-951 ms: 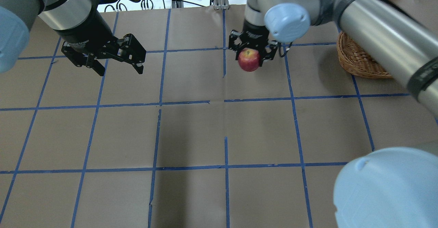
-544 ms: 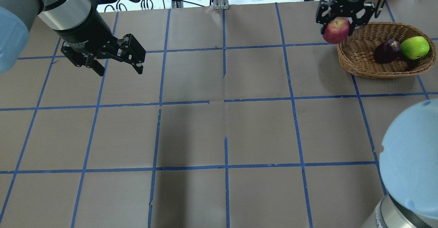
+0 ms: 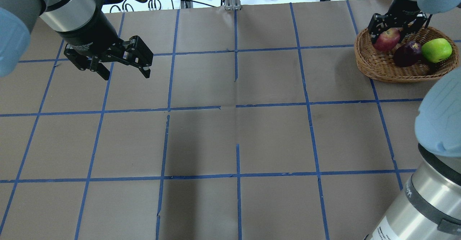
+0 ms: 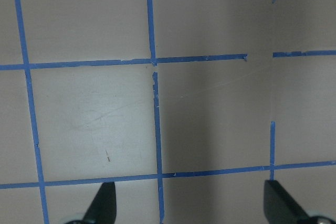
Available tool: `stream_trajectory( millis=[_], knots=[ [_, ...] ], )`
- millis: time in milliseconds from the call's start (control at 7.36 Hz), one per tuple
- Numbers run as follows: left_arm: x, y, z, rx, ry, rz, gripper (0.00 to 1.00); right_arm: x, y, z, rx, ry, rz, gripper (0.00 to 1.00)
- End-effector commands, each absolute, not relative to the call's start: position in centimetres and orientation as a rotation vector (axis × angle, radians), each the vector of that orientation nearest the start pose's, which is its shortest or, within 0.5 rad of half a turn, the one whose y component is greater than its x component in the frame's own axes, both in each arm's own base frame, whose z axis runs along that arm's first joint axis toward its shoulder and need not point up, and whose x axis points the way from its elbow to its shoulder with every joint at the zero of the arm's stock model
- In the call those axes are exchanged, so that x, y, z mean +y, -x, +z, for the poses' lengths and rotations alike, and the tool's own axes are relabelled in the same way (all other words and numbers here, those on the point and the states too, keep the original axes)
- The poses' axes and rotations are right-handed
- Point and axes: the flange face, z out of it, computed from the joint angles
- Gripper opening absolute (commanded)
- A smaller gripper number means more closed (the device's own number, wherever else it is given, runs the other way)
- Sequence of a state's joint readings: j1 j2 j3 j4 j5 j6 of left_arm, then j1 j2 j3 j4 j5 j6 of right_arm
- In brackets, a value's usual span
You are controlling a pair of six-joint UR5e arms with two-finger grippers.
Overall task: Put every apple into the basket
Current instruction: 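Carry the red apple into the basket and open the right gripper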
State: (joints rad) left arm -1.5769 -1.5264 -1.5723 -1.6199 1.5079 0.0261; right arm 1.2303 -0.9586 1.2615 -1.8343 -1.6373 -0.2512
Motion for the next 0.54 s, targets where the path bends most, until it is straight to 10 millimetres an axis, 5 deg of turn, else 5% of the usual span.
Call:
stream_trajectory(
  millis=[0, 136, 272, 408],
  knots=[
    [-47.2, 14.3, 50.3, 3.206, -0.051, 0.011, 1.00, -72.0, 13.4, 25.3, 3.178, -0.147, 0.152, 0.00],
    [-47.1, 14.2, 50.4, 3.204, -0.051, 0.009, 1.00, -72.0, 13.5, 25.0, 3.174, -0.163, 0.159, 0.01],
    [-47.1, 14.2, 50.4, 3.204, -0.051, 0.009, 1.00, -72.1, 13.7, 24.5, 3.173, -0.161, 0.169, 0.22],
    [-47.1, 14.2, 50.4, 3.204, -0.051, 0.009, 1.00, -72.1, 13.7, 24.3, 3.172, -0.160, 0.173, 0.55]
  ],
)
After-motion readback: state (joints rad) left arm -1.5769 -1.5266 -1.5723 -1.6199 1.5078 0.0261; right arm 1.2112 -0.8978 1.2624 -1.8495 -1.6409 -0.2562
